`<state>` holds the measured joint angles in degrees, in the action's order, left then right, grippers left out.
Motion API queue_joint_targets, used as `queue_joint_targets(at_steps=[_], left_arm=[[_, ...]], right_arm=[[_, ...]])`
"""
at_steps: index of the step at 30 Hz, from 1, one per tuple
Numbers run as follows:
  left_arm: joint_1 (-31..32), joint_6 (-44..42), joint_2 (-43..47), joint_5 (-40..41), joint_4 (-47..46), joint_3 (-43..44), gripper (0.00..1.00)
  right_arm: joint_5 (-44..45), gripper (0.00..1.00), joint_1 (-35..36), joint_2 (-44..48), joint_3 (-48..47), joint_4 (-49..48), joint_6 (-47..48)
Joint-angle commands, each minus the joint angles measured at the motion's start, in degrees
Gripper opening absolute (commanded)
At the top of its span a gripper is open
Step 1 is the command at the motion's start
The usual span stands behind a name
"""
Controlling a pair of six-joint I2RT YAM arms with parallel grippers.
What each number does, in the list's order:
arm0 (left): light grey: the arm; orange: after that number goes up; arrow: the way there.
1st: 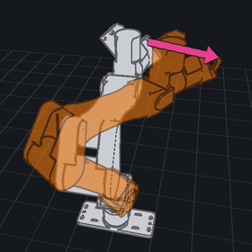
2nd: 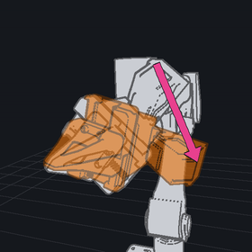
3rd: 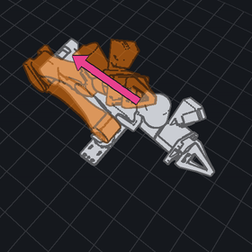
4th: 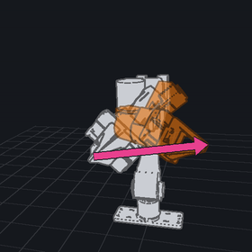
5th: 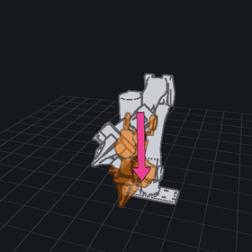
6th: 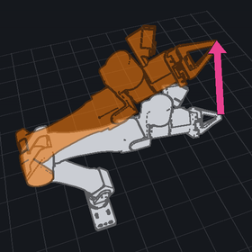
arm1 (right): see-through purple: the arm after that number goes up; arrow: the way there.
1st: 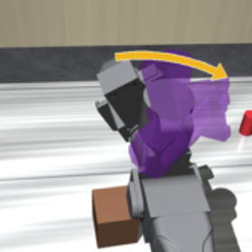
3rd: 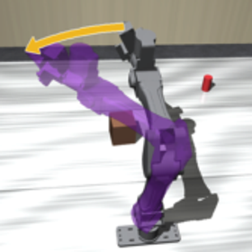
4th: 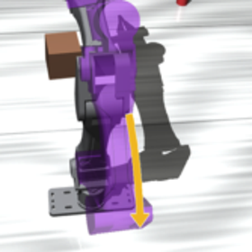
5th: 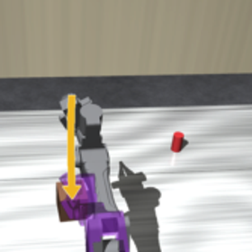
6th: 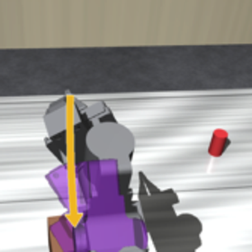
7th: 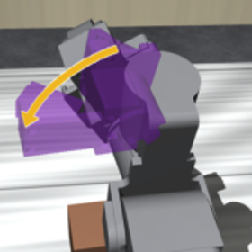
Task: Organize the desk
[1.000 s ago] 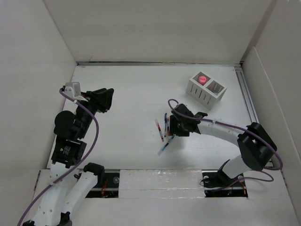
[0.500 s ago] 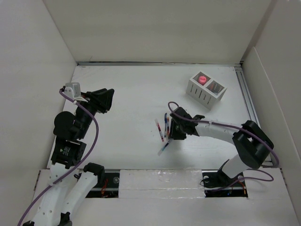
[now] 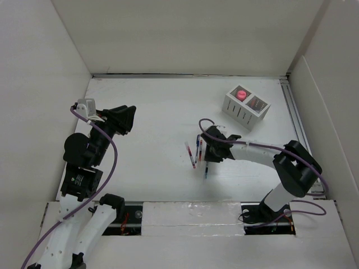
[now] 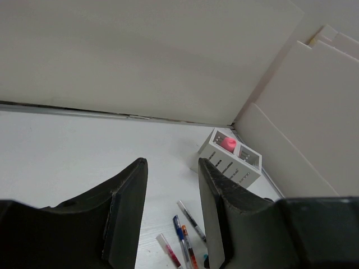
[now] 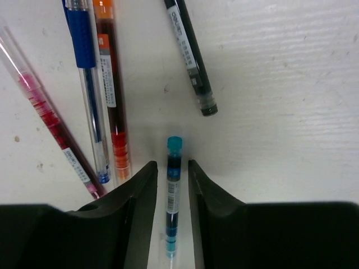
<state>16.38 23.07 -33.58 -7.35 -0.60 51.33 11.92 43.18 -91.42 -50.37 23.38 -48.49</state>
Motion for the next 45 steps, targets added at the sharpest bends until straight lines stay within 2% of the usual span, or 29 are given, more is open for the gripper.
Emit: queue_joint_targets(at_steps=[1, 2, 5, 9, 12, 18, 21, 25, 28, 29, 31, 36, 40, 45], left_arm=[[-0.3, 0.3, 0.2, -0.6, -2.6, -0.3, 0.37], [-0.3, 0.4, 0.1, -0.6, -2.7, -0.3, 0.37], [-0.3, 0.3, 0.1, -0.4, -2.7, -0.3, 0.37], [-0.3, 0.2, 0.2, -0.2, -2.6, -0.3, 0.37], [-0.3, 0.1, 0.1, -0.1, -2.6, -0.3, 0.37], [-0.3, 0.3, -0.4, -0.7, -2.7, -0.4, 0.37], [-0.3, 0.4, -0.6, -1.3, -2.9, -0.4, 0.37], [-0.3, 0.6, -1.4, -2.1, -3.0, -0.4, 0.37], [-0.3, 0.5, -1.1, -1.7, -2.9, -0.5, 0.37], [-0.3, 0.4, -1.0, -1.7, -3.1, -0.6, 0.37], [-0.3, 0.4, -1.1, -1.7, -3.1, -0.6, 0.37], [-0.3, 0.4, -1.5, -2.0, -3.2, -0.6, 0.37], [-0.3, 0.3, -1.6, -1.7, -3.0, -0.6, 0.37], [-0.3, 0.3, -2.2, -2.0, -3.0, -0.5, 0.37]], right_arm=[[5.1, 0.36, 0.0, -1.1, -3.0, 3.1, 2.9], [5.4, 0.37, 0.0, -1.5, -3.4, 3.3, 3.2], [4.3, 0.30, -0.6, -2.9, -4.7, 2.9, 4.9], [3.5, 0.12, -0.6, -4.5, -5.7, 2.1, 6.5], [4.2, 0.04, -0.6, -2.7, -5.9, 1.0, 7.3], [4.9, 0.02, -0.6, 10.4, -6.8, -2.3, 9.9], [6.8, 0.02, -3.8, 14.5, -9.9, -3.3, 11.7], [7.2, 0.01, -11.7, 18.6, -14.4, -6.7, 13.2], [9.0, 0.01, -18.6, 18.6, -18.6, -9.3, 13.9], [9.9, 0.01, -24.1, 17.7, -21.8, -11.8, 14.3], [11.7, 0.01, -25.8, 17.3, -22.6, -12.9, 14.8], [17.9, 0.01, -36.6, 12.6, -26.3, -18.4, 15.2], [19.5, 0.01, -41.8, 8.9, -25.9, -21.8, 14.4], [21.8, 0.00, -43.4, 6.1, -25.5, -25.4, 14.9]])
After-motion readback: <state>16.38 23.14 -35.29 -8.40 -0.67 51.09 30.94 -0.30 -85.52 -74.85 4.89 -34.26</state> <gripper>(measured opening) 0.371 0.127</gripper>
